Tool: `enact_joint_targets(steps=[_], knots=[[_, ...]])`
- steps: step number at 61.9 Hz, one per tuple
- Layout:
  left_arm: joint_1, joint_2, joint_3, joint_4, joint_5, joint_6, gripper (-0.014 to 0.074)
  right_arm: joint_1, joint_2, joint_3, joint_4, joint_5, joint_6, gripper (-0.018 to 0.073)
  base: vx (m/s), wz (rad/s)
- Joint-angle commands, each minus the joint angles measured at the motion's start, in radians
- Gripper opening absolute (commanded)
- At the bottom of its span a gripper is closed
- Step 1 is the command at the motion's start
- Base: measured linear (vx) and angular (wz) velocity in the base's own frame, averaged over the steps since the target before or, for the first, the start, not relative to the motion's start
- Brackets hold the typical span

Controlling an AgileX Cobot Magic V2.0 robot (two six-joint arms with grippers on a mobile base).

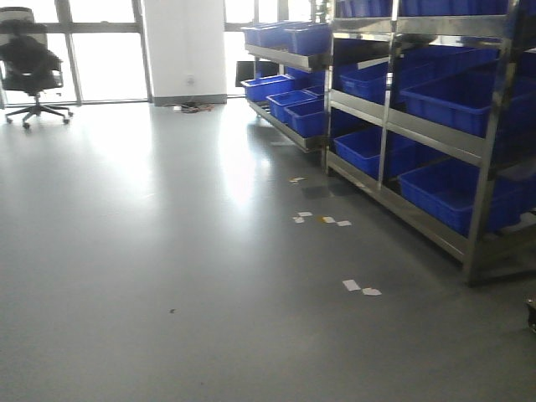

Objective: Pick red cube and place on left shelf
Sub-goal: 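Drive the base away from the table, turning toward the aisle, then drive forward down the aisle holding the red cube in the right gripper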

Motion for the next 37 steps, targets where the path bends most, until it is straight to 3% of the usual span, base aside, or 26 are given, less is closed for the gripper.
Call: enact_joint_targets(steps=[1,37], knots=[[-0.008,0.008,0.022,-0.002,-0.084,0.002,0.0106,-0.005,0.004,-0.029,-0.014,-0.081,-0.001,0.0057,-0.21,0.35],[-0.008,0.008,0.022,-0.002,-0.084,0.002,0.0106,-0.005,0.004,-0.029,-0.014,-0.080,-0.001,0.0057,-0.19,0.34]])
